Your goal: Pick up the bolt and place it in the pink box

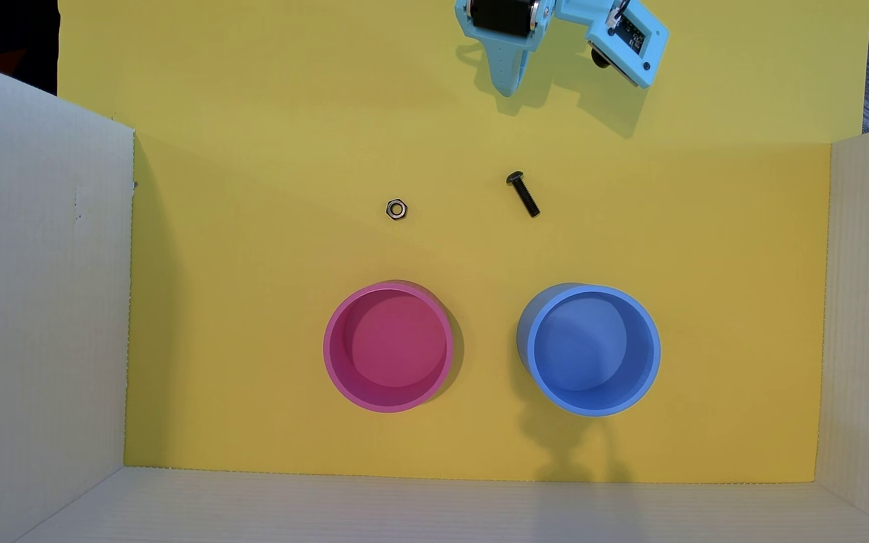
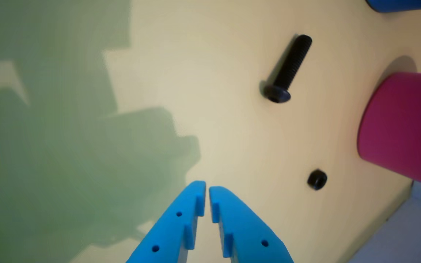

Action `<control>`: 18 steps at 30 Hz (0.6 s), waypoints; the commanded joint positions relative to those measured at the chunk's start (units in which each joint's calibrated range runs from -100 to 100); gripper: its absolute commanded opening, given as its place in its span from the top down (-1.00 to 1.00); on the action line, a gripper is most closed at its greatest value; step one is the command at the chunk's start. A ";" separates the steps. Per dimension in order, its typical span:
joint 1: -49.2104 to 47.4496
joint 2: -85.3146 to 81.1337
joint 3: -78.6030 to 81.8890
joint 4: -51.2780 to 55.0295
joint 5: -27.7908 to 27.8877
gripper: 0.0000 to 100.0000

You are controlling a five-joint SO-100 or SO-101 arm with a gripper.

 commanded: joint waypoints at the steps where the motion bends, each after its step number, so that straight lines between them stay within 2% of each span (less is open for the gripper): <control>1: -0.08 -0.09 0.79 -2.54 2.90 0.96; 18: 0.00 -0.09 -2.38 -2.63 3.37 0.96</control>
